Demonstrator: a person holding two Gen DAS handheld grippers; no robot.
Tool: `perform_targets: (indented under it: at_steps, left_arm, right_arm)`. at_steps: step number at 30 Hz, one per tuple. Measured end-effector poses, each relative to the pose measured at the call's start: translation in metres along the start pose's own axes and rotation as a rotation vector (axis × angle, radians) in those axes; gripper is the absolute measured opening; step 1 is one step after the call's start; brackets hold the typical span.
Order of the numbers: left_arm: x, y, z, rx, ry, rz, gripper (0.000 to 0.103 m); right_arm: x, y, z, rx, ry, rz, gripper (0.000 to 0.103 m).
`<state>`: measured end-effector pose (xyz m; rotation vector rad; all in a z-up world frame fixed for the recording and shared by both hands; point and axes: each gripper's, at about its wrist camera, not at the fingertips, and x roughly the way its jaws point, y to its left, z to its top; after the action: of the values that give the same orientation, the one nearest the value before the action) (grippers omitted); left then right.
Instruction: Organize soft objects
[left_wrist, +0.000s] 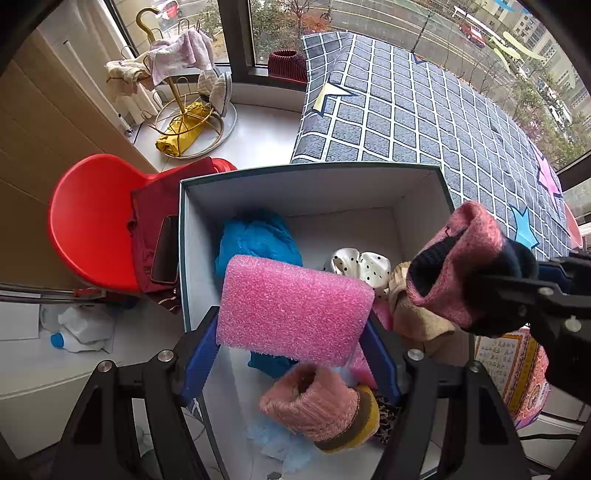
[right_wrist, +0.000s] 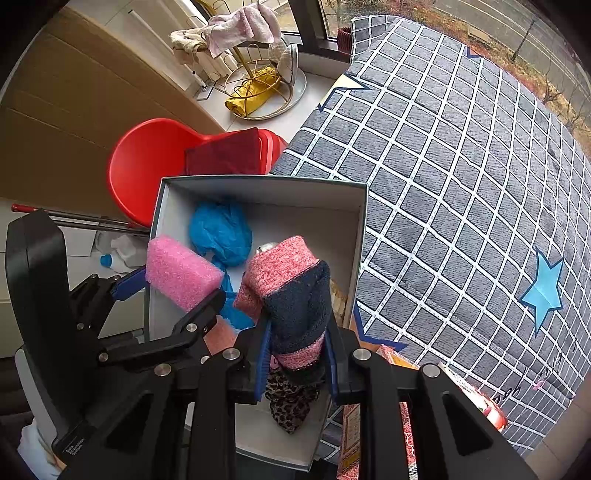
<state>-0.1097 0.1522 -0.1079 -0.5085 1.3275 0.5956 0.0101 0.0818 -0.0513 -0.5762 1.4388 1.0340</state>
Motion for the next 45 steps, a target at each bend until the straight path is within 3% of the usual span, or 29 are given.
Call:
perform_targets:
  at_steps: [11,14,16,18,20,23,26,31,45]
  left_arm:
    - [0.001,-0.002,-0.001,-0.003,0.002,-0.006,0.076]
    - [-0.004,0.0,-0.003,-0.021,-0.022,0.058,0.077]
    - [-0.006,0.002,-0.003,-0.035,-0.021,0.058,0.077]
    - [-0.009,0.003,-0.004,-0.031,-0.027,0.064,0.077]
    - [-0.013,0.001,-0.006,-0.011,-0.036,0.095,0.083]
    - [-0.02,0.001,-0.008,-0.001,-0.04,0.091,0.085]
    - [-0.039,0.001,-0.012,-0.001,-0.107,0.054,0.085]
    - [-0.051,0.004,-0.015,-0.014,-0.076,-0.083,0.085]
    - [-0.055,0.006,-0.038,-0.039,-0.038,0.0,0.085]
  right_arm:
    - [0.003,0.0,0.001,0.002,0.001,-0.013,0.025]
    - [0.002,0.0,0.0,-0.003,0.004,-0.012,0.026]
    - [0.0,-0.001,-0.001,0.002,0.001,-0.015,0.039]
    - [-0.004,-0.002,-0.003,0.008,-0.008,-0.01,0.085]
    - [-0.011,-0.002,-0.005,0.01,-0.027,-0.019,0.102]
    - [-0.021,-0.003,-0.009,0.015,-0.05,-0.024,0.102]
    - [-0.033,-0.006,-0.015,0.033,-0.068,-0.011,0.102]
    - [-0.054,0.0,-0.028,0.015,-0.101,0.007,0.102]
    - [-0.054,0.014,-0.046,-0.037,-0.083,-0.035,0.102]
